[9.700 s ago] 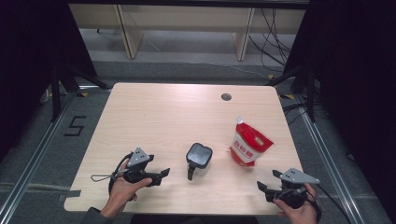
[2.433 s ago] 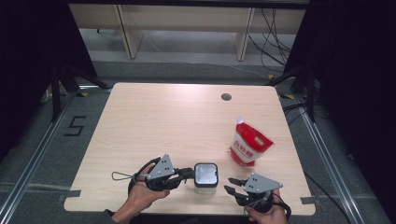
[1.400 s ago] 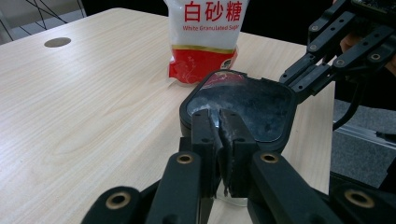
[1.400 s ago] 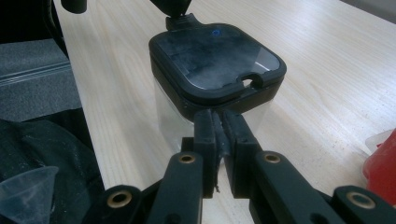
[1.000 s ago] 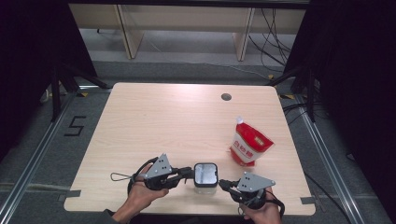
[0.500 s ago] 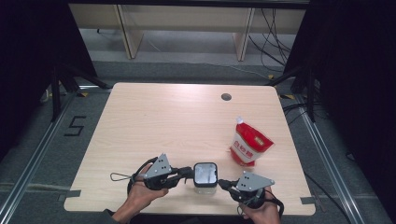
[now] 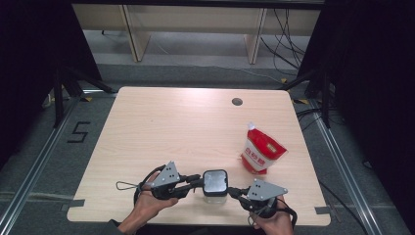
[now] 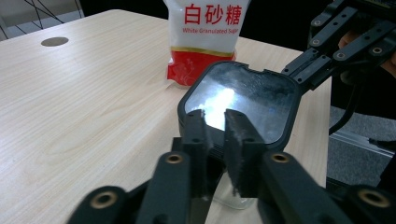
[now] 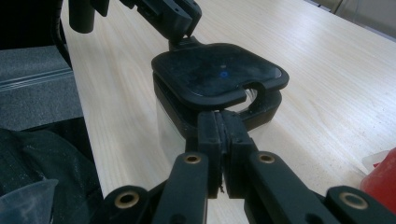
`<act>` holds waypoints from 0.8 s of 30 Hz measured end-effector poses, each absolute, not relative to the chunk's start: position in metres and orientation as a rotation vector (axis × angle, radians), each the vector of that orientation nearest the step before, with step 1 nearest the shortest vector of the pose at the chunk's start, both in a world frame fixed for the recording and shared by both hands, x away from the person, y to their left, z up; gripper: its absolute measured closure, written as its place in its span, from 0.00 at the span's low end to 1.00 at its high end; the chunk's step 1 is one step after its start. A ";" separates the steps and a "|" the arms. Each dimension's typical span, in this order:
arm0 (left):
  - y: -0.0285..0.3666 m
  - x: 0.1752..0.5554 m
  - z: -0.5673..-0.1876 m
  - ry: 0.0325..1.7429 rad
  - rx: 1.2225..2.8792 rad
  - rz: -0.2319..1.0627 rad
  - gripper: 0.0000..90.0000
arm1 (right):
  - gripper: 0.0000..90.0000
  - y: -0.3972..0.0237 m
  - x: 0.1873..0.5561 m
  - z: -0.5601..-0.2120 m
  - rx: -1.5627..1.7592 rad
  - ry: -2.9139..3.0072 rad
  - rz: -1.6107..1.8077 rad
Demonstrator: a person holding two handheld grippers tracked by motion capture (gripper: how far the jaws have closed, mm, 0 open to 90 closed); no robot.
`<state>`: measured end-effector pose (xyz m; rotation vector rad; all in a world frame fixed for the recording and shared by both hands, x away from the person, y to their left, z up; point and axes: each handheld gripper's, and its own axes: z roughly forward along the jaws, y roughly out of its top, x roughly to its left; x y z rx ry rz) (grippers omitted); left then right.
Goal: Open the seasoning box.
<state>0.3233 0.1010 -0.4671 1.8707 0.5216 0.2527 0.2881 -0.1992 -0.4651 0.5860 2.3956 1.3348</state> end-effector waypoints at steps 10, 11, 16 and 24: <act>0.114 0.317 -0.473 0.495 1.918 0.243 0.50 | 0.98 -0.193 0.289 -0.461 0.531 2.378 1.337; 0.114 0.317 -0.476 0.492 1.940 0.245 0.50 | 0.98 -0.192 0.289 -0.461 0.529 2.381 1.335; 0.109 0.326 -0.499 0.446 2.090 0.211 0.47 | 0.98 -0.190 0.288 -0.457 0.518 2.370 1.335; 0.105 0.330 -0.501 0.434 2.058 0.217 0.60 | 0.98 -0.186 0.288 -0.451 0.500 2.356 1.347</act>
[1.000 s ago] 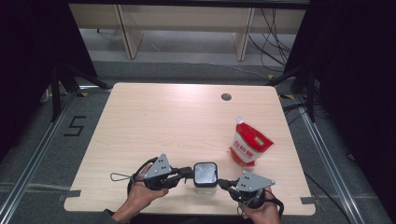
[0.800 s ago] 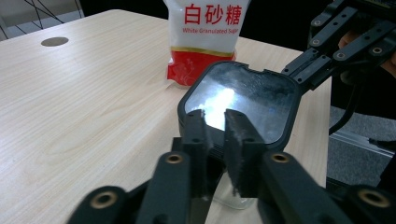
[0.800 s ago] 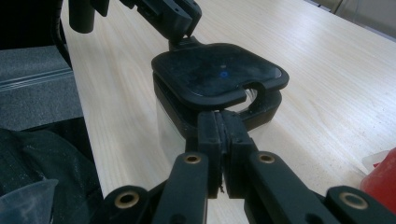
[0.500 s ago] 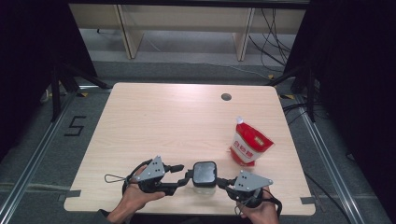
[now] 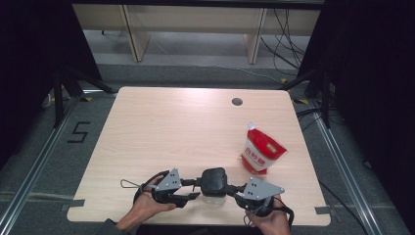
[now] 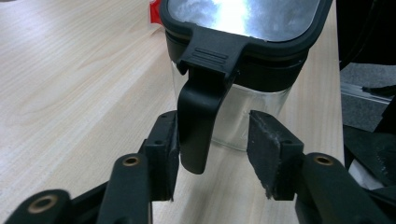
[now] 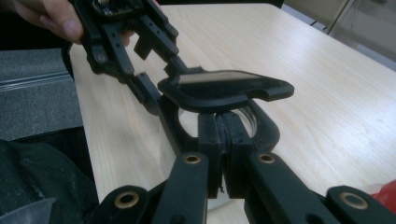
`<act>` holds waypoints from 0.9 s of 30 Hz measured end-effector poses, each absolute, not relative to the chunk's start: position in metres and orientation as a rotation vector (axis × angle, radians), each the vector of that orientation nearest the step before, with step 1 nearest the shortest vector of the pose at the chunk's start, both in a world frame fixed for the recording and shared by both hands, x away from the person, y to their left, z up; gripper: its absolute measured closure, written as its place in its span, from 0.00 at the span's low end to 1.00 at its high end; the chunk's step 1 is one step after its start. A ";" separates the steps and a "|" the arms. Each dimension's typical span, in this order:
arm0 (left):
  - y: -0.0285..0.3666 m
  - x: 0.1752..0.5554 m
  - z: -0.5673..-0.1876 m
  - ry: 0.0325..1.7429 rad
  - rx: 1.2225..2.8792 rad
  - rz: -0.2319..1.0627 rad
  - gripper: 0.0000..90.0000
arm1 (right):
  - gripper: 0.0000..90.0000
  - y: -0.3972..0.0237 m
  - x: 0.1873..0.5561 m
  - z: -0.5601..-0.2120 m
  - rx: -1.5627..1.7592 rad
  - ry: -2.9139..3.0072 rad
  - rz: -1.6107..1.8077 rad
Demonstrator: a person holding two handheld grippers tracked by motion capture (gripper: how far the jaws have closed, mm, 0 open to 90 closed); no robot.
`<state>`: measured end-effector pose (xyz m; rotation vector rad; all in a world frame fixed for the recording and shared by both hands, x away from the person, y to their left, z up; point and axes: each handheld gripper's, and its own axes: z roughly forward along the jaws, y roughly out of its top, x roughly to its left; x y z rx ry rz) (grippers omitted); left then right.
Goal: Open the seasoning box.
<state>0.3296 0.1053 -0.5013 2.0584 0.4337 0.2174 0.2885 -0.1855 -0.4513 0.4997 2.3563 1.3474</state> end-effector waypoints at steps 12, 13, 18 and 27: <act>0.107 0.328 -0.501 0.429 2.075 0.276 0.82 | 0.98 -0.175 0.287 -0.440 0.464 2.318 1.363; 0.106 0.328 -0.501 0.432 2.073 0.272 0.82 | 0.98 -0.174 0.287 -0.440 0.455 2.314 1.365; 0.106 0.327 -0.500 0.423 2.092 0.293 0.82 | 0.98 -0.169 0.286 -0.436 0.441 2.318 1.375; 0.104 0.324 -0.499 0.446 2.092 0.305 0.82 | 0.98 -0.160 0.287 -0.433 0.424 2.291 1.400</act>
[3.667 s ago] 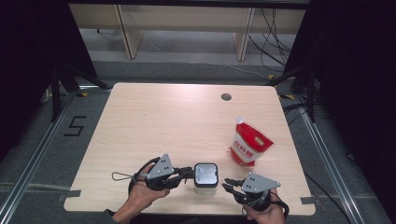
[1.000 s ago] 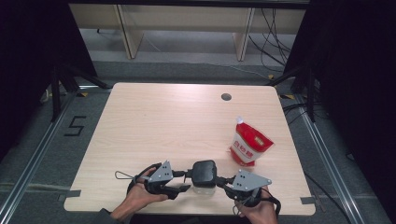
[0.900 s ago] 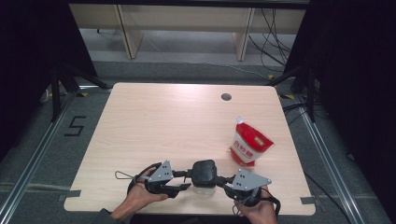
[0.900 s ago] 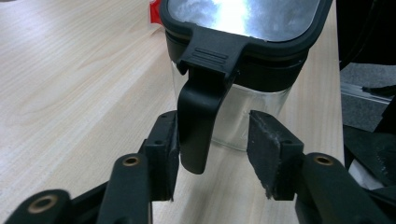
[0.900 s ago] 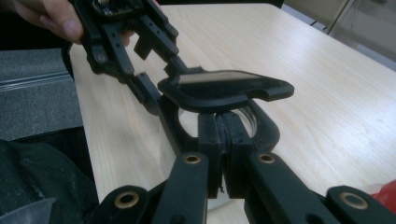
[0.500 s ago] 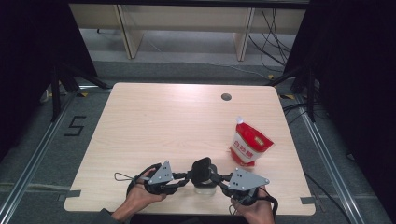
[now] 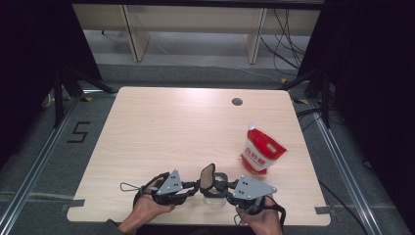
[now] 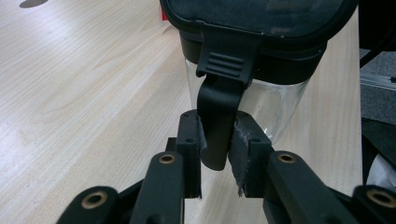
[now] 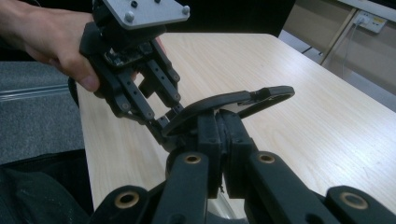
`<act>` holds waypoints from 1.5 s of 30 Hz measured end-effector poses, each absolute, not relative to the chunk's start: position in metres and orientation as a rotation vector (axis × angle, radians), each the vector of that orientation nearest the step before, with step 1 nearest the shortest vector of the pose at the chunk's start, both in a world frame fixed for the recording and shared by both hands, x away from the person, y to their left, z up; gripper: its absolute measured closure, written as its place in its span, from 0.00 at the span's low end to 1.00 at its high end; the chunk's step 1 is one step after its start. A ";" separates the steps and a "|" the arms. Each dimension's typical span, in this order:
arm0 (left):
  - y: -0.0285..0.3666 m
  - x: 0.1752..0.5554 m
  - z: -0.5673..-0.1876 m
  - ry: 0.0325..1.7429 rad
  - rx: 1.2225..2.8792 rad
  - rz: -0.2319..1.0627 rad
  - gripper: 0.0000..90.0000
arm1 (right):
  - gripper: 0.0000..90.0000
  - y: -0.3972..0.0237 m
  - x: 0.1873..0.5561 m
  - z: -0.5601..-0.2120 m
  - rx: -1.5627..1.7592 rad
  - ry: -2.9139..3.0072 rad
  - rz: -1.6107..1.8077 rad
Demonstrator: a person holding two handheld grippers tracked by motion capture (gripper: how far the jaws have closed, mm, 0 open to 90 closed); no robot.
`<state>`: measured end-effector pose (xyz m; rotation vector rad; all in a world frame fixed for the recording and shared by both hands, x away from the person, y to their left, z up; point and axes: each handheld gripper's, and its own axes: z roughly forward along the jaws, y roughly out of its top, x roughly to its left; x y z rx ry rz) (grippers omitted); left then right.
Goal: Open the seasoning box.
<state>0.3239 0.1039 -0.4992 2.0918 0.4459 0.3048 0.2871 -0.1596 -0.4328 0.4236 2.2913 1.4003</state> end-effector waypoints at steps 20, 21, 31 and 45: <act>0.100 0.319 -0.497 0.499 2.098 0.327 0.82 | 0.98 -0.127 0.288 -0.428 0.359 2.325 1.354; 0.100 0.319 -0.497 0.499 2.098 0.327 0.82 | 0.98 -0.127 0.288 -0.428 0.359 2.325 1.354; 0.098 0.317 -0.498 0.537 2.097 0.349 0.83 | 0.98 -0.115 0.294 -0.428 0.338 2.344 1.327; 0.098 0.316 -0.497 0.536 2.089 0.334 0.82 | 0.96 -0.123 0.296 -0.428 0.352 2.343 1.345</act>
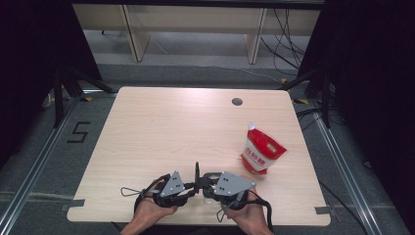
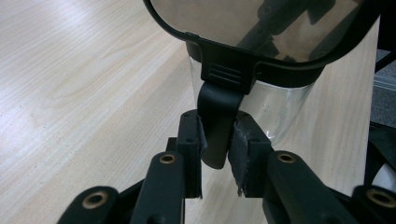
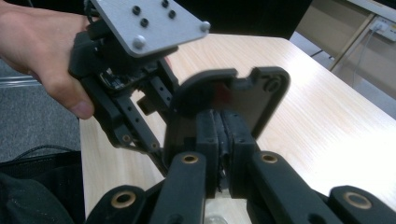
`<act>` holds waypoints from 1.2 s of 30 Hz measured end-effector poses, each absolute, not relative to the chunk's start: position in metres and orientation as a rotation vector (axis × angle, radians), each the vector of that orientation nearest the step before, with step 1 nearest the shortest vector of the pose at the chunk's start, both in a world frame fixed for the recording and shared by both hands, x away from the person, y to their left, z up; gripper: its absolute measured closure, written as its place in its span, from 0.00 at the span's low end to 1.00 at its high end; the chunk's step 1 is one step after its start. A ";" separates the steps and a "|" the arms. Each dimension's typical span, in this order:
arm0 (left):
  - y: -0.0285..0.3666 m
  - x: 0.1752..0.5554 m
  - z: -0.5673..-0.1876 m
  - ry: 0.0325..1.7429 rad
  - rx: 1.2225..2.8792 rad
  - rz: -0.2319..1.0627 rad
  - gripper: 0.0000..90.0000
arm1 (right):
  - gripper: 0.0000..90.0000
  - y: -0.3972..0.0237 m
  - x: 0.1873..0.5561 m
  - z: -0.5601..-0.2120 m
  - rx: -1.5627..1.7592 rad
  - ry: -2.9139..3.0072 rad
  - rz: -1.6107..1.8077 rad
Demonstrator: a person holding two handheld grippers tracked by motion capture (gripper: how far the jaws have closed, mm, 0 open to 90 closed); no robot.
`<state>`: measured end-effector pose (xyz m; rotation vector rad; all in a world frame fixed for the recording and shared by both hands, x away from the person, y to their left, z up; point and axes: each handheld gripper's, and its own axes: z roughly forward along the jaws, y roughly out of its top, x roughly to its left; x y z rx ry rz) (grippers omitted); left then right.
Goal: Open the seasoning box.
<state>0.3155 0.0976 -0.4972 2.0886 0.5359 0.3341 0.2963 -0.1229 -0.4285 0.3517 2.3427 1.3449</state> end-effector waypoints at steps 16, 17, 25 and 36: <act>0.102 0.312 -0.493 0.557 2.080 0.312 0.65 | 0.87 -0.180 0.300 -0.431 0.513 2.244 1.324; 0.103 0.314 -0.492 0.539 2.090 0.317 0.59 | 0.81 -0.190 0.300 -0.433 0.559 2.224 1.332; 0.117 0.315 -0.488 0.573 2.053 0.293 0.40 | 0.66 -0.232 0.297 -0.443 0.701 2.184 1.345; 0.131 0.311 -0.485 0.637 2.054 0.260 0.26 | 0.50 -0.260 0.301 -0.463 0.873 2.164 1.388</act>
